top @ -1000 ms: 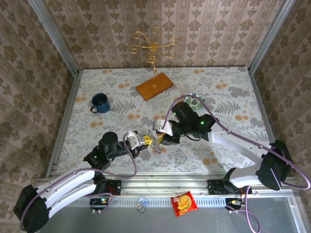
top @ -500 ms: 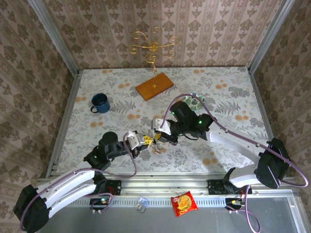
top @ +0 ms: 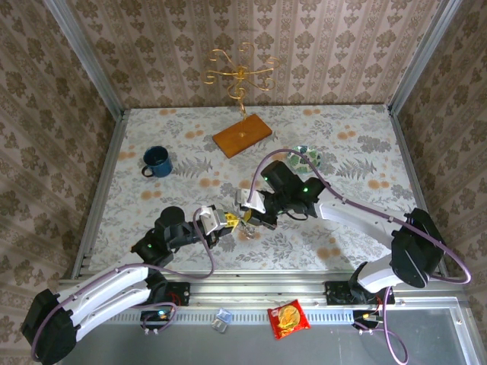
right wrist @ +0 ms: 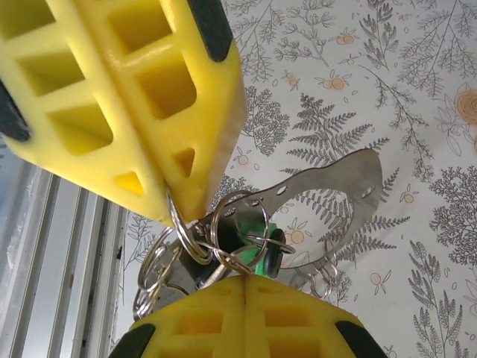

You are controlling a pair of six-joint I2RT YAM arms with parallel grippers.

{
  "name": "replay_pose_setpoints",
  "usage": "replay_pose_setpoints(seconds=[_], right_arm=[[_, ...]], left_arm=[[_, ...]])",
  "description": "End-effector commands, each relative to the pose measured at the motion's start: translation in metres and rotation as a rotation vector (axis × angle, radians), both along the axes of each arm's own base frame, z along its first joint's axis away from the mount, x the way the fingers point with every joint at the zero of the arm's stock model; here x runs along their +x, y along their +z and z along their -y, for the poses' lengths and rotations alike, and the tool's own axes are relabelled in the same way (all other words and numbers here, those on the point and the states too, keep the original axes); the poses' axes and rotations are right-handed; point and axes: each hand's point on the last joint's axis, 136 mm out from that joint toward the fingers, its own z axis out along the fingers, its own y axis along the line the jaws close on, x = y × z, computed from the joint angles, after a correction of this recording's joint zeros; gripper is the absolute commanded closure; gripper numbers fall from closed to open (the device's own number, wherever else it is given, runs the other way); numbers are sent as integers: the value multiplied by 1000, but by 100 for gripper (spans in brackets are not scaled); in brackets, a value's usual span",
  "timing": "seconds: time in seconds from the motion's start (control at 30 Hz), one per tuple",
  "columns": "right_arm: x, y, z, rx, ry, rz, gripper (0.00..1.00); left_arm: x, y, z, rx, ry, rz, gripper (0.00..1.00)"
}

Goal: Put the keys on the keyring

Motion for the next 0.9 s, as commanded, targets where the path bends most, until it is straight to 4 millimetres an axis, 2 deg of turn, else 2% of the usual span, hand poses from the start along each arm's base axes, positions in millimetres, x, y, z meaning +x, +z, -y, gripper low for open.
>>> replay_pose_setpoints(seconds=[0.0,0.07,0.1,0.13,0.33,0.5,0.87], right_arm=[[-2,17,0,52,-4,9,99],[-3,31,0,95,-14,38,76],[-3,35,1,113,-18,54,68],[-2,37,3,125,-27,72,65],[7,15,17,109,-106,139,64],[-5,0,6,117,-87,60,64],[-6,3,-14,204,-83,34,60]], left_arm=[[-4,22,4,-45,-30,66,100],[-3,21,3,-44,-28,65,100],[-3,21,3,-44,-27,65,100],[-4,21,3,-47,-27,66,100],[-2,29,2,-115,-9,62,100],[-1,38,0,-186,12,54,100],[1,40,-1,-196,31,60,100]])
